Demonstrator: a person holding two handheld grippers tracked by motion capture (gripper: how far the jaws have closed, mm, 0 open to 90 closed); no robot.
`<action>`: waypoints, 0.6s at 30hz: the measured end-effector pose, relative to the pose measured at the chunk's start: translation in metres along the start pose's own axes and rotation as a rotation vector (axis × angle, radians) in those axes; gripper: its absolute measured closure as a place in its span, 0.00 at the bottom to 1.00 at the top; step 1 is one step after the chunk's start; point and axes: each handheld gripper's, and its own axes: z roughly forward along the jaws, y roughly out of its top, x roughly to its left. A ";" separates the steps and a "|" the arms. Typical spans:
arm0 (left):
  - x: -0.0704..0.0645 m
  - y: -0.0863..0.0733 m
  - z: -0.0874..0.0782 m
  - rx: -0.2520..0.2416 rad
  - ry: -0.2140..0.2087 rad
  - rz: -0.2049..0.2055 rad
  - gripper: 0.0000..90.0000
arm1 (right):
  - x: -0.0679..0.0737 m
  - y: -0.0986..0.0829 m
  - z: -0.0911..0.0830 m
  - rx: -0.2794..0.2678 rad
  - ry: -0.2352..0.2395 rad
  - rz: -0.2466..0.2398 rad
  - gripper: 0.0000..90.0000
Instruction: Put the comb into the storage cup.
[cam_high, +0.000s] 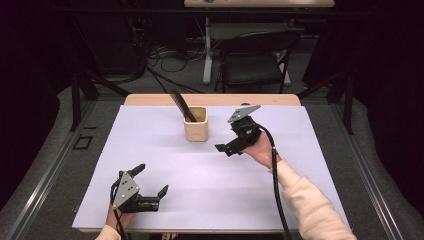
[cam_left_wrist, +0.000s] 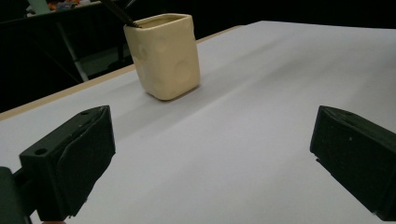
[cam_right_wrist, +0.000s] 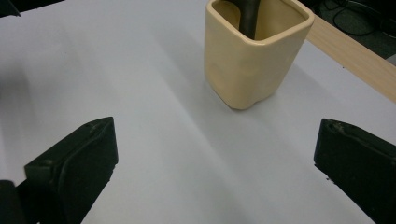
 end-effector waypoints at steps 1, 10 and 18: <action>0.000 0.000 0.000 -0.001 0.000 0.001 0.00 | 0.001 -0.003 -0.002 -0.005 0.000 0.002 0.00; 0.000 0.000 0.000 0.002 0.000 0.003 0.00 | 0.006 -0.026 -0.018 -0.010 -0.008 0.008 0.00; 0.000 0.000 0.000 0.002 0.000 0.003 0.00 | 0.007 -0.046 -0.026 -0.003 -0.022 0.025 0.00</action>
